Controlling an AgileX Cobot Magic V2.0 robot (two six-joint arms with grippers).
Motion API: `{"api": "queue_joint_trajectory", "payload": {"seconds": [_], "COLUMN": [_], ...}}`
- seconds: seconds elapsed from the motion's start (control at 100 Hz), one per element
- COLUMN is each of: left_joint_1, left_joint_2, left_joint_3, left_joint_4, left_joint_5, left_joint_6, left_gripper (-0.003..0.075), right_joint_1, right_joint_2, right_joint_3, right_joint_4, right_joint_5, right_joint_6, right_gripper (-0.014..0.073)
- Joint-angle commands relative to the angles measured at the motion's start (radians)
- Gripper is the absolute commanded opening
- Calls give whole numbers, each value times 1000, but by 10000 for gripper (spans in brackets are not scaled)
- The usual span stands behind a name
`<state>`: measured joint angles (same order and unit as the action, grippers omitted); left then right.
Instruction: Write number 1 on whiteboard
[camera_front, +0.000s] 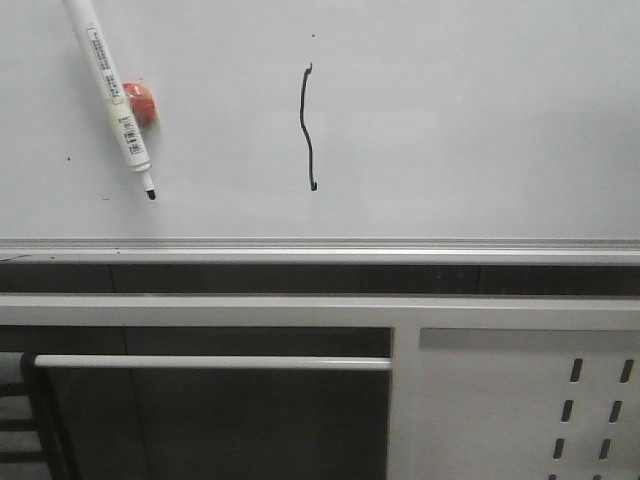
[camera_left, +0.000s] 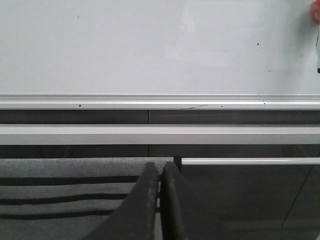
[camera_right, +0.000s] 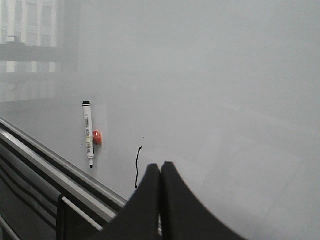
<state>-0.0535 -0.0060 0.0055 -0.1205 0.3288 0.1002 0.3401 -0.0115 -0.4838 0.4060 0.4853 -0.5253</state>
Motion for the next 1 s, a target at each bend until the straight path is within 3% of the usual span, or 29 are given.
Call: {"api": "queue_joint_trajectory", "payload": {"seconds": [0.0,0.52,0.72,0.77,0.9,0.99], "left_joint_1": [3,3,3,3,3,3], "left_joint_2": [-28,-28,-28,-28,-28,-28], "left_joint_3": [22,22,22,22,22,22], "left_joint_4": [-15,-15,-15,-15,-15,-15], "left_joint_5": [-52,-52,-52,-52,-52,-52], "left_joint_6": [2,2,2,2,2,2], "left_gripper": [-18,-18,-18,-18,-18,-18], "right_joint_1": [-7,-7,-14,-29,-90,-161], "right_joint_2": [-15,-15,-15,-14,-10,-10], "right_joint_3": [-21,-19,25,49,142,227], "right_joint_4": [3,3,-113,-162,-275,-331], "right_joint_5": [-73,-57,-74,-79,-91,-140], "right_joint_6": [-1,-1,5,52,334,422], "right_gripper": [-71,-71,-71,-71,-71,-71]}}
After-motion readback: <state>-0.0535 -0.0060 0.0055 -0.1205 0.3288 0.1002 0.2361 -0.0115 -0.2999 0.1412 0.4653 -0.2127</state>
